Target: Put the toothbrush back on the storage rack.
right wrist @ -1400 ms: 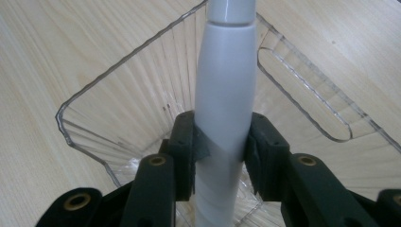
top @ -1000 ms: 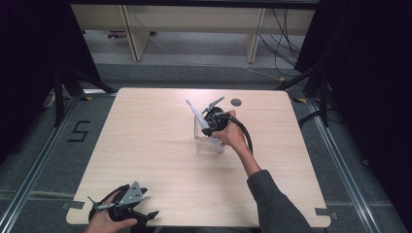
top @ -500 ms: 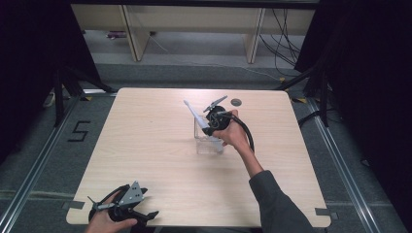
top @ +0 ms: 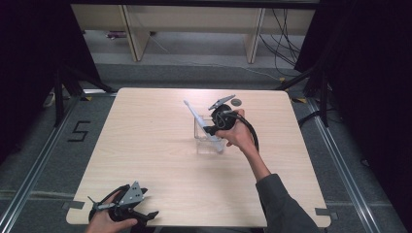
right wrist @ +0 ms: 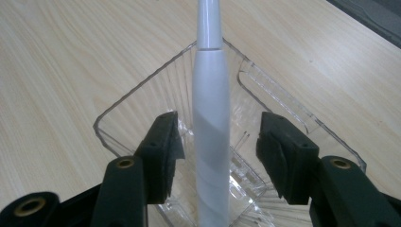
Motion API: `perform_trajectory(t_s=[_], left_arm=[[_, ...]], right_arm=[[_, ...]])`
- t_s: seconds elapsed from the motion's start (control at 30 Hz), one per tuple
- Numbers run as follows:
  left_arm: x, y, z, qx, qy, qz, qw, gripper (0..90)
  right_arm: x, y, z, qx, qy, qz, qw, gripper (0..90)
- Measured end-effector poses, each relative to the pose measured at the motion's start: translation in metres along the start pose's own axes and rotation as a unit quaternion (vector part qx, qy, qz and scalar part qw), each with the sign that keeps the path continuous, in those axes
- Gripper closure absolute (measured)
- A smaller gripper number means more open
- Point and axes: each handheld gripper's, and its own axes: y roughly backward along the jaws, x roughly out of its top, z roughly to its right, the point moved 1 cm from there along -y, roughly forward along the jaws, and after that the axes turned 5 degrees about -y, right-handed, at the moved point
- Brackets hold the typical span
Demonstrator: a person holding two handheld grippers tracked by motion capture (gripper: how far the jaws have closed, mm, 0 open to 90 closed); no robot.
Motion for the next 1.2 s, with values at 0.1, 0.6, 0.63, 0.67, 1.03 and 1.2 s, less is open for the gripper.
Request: perform_trajectory(t_s=[0.1, 0.6, 0.63, 0.67, 1.03, 1.2], left_arm=[[0.0, 0.0, 0.0, 0.0, 0.0, 0.0, 1.0, 15.4], [-0.001, -0.001, 0.0, 0.0, 0.003, 0.0, 1.0, 15.5], [-0.001, -0.001, 0.001, 0.001, 0.01, 0.0, 1.0, 15.5], [-0.001, -0.001, 0.001, 0.001, 0.009, 0.0, 1.0, 15.4], [0.0, -0.001, 0.001, -0.001, 0.002, 0.001, 1.0, 15.4], [-0.001, -0.001, 0.001, 0.001, 0.009, -0.002, 1.0, 15.4]], right_arm=[[-0.001, 0.001, -0.001, 0.001, 0.001, 0.011, 0.9999, 48.2], [-0.002, 0.015, -0.004, 0.001, -0.011, 0.02, 0.9997, 41.5], [-0.003, 0.016, -0.005, 0.001, -0.021, 0.018, 0.9996, 41.5], [-0.003, 0.016, -0.006, 0.002, -0.017, 0.02, 0.9996, 41.5], [-0.004, 0.019, -0.006, 0.011, 0.006, 0.04, 0.9991, 40.7], [-0.005, 0.023, -0.003, 0.009, 0.011, 0.043, 0.999, 40.5]])
